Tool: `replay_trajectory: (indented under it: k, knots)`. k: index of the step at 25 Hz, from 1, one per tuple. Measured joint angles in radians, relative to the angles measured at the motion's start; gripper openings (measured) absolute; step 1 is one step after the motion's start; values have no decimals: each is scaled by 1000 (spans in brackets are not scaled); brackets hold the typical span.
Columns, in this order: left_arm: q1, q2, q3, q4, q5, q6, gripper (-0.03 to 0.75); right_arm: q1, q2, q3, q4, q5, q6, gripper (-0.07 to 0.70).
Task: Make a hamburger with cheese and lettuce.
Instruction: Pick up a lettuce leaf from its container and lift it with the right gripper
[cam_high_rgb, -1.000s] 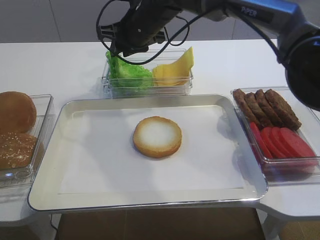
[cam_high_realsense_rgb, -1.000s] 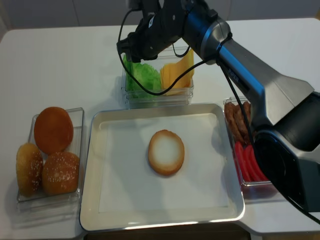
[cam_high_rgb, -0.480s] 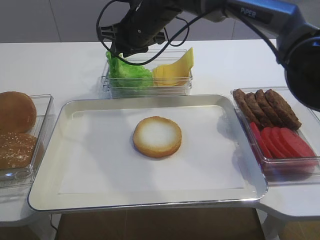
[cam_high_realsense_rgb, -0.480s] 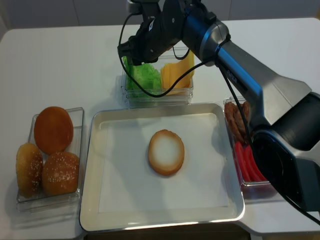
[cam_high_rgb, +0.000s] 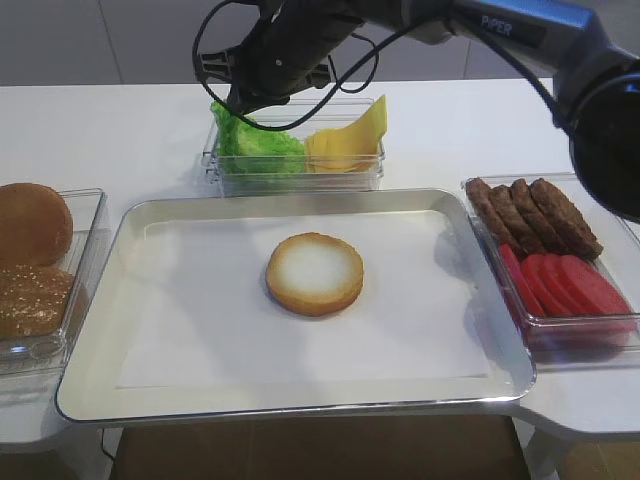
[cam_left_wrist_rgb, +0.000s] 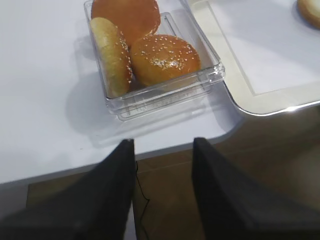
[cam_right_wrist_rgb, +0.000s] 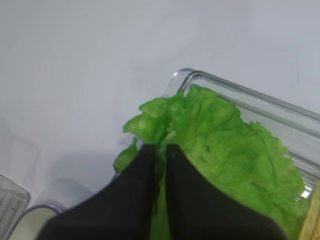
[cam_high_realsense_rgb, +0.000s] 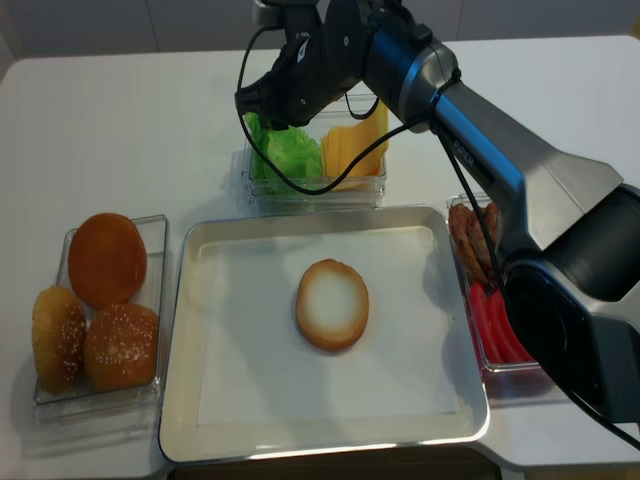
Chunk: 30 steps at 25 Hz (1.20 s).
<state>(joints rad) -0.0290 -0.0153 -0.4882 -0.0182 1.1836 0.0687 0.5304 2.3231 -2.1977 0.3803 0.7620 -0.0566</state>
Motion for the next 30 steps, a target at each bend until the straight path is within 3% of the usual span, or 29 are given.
replay_trajectory:
  k: [30]
  knots:
    - [0, 0, 0, 0, 0, 0, 288, -27, -45, 0, 7, 62, 1, 44]
